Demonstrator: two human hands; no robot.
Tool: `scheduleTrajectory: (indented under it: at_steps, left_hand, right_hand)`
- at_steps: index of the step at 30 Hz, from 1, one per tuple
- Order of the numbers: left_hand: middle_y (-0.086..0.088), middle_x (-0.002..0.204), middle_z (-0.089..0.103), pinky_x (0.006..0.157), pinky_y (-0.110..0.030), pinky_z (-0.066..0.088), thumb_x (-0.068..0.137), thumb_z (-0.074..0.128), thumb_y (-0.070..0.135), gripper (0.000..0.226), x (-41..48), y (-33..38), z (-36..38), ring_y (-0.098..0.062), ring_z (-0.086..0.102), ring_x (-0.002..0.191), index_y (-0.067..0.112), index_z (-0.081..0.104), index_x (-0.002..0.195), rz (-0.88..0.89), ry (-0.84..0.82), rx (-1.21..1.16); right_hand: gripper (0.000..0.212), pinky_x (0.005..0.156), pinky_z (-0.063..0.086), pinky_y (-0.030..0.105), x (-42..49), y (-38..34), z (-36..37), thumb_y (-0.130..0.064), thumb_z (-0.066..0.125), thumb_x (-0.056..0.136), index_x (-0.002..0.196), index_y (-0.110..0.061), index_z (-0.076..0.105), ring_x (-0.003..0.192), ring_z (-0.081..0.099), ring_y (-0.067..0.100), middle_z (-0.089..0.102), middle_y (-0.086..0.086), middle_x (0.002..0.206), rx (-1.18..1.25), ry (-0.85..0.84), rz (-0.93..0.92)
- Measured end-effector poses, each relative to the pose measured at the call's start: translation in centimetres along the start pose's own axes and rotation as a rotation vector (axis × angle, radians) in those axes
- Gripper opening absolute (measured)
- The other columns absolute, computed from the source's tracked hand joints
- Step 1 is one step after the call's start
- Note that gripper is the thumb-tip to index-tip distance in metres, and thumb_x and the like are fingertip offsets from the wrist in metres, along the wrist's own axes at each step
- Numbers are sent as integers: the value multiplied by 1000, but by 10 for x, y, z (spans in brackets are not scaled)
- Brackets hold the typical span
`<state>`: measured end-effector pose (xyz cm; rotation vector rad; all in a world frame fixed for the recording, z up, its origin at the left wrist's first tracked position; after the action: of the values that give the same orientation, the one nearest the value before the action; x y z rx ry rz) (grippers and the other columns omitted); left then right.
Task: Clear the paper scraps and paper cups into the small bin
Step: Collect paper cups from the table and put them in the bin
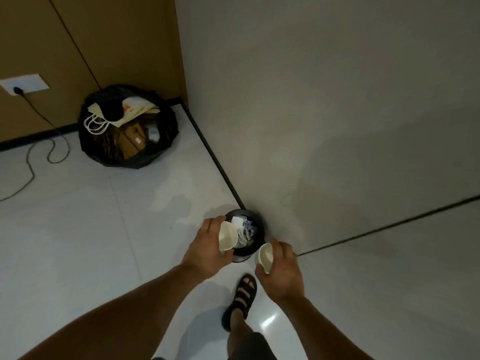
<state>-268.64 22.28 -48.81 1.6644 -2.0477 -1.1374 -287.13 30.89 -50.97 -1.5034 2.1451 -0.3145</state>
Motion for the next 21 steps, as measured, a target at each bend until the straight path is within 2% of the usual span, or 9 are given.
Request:
scheduleTrajectory:
  at_steps: [3,5,10,16,17,19,21]
  left_hand:
    - [3,138,37,86,-22,42,75,78,30,87,51,-17,33,-12,43,113,27,27,145,-45,-6,-10]
    - [-2,136,41,85,-20,42,74,79,31,88,86,-34,61,-13,46,111,21,29,146,19,6,26]
    - [0,138,34,89,-26,50,78,76,28,86,164,-97,139,-17,44,121,24,23,146,-24,-50,18]
    - [-9,134,41,76,-14,39,73,79,21,81,222,-175,237,-20,48,113,11,36,141,69,-41,104]
    - [-11,135,42,79,-18,42,72,80,20,82,226,-189,251,-23,48,116,9,38,141,78,-38,135]
    - [-16,139,42,94,-35,46,71,80,24,81,233,-215,274,-31,43,127,4,41,139,103,-26,236]
    - [-19,145,39,108,-48,34,72,79,30,80,240,-237,292,-37,30,139,2,43,137,122,-11,354]
  right_hand:
    - [74,91,52,32,64,24,24,-36,72,81,144,-17,39,116,50,22,47,7,135,-22,-26,-68]
    - [75,90,52,31,106,42,47,-38,71,82,145,-20,36,118,49,21,45,6,137,-42,-49,-70]
    - [78,83,51,27,199,98,126,-38,72,81,146,-19,32,118,48,23,42,8,138,-74,-55,-96]
    - [81,90,50,35,260,157,227,-36,76,76,144,-18,36,122,47,27,47,10,137,-154,-51,-146]
    - [81,93,49,38,266,164,241,-37,77,75,143,-16,38,123,47,29,48,11,136,-185,-45,-168]
    - [80,99,46,45,277,176,267,-36,78,74,142,-15,41,127,44,32,49,12,136,-227,-28,-193]
    - [78,105,41,50,288,188,290,-35,77,74,141,-13,43,134,38,35,49,13,138,-256,-11,-211]
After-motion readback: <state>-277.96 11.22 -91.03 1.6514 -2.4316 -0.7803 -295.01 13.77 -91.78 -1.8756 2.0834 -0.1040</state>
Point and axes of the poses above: each hand's wrist, its own x-axis towards the middle knuckle, its own z-axis out of the palm, y = z × x, the point moved 2 cm from there along x, towards the middle knuckle
